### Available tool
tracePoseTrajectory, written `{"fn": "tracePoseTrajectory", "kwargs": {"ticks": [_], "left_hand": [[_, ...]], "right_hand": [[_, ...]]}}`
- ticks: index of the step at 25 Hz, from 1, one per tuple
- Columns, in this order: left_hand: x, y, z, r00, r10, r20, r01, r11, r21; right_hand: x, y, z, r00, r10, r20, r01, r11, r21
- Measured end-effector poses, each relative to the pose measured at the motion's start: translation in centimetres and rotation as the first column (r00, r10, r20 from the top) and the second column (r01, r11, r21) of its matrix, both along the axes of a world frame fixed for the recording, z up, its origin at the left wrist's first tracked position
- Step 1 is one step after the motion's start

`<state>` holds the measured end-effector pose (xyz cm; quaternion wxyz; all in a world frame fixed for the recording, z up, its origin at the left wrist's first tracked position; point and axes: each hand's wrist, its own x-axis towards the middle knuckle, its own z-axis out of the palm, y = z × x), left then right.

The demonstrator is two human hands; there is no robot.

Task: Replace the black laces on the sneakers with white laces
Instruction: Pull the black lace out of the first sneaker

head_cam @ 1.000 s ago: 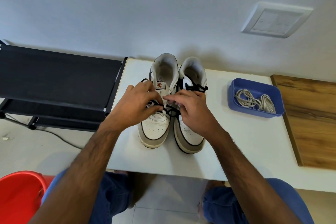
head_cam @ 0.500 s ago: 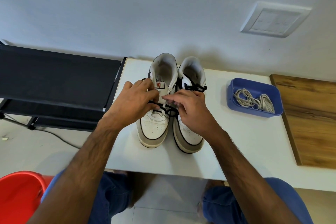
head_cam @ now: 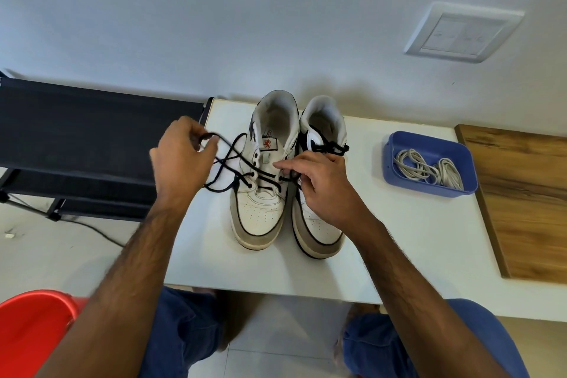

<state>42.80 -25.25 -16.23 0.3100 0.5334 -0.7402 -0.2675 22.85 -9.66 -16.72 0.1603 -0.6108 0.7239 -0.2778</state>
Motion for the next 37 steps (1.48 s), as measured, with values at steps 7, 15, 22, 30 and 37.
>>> {"fn": "tracePoseTrajectory", "kwargs": {"ticks": [7,15,22,30,37], "left_hand": [[-2.3,2.2,-0.4,0.753,-0.508,0.418,0.624,0.754,-0.206],[-2.5,2.2,-0.3,0.775,-0.47,0.422,0.59,0.777,-0.219],[-0.4,0.4,0.6,0.97,0.212,-0.121,-0.204,0.976,0.074],[0.7,-0.9,-0.1,0.494,0.668,-0.557,-0.269,0.726,0.633],[1.8,-2.1,-0.8,0.668,0.541,-0.511,-0.257,0.812,0.524]], "right_hand": [[0.0,-0.1,0.0,1.0,0.007,-0.015,-0.007,1.0,0.012],[-0.1,-0.1,-0.1,1.0,0.002,-0.013,-0.002,1.0,0.019],[0.0,-0.1,-0.2,1.0,0.001,0.021,-0.001,1.0,-0.01],[0.1,-0.1,-0.1,1.0,-0.008,0.017,0.008,1.0,-0.019],[0.2,-0.1,-0.1,1.0,-0.015,0.016,0.016,0.999,-0.04]]}}
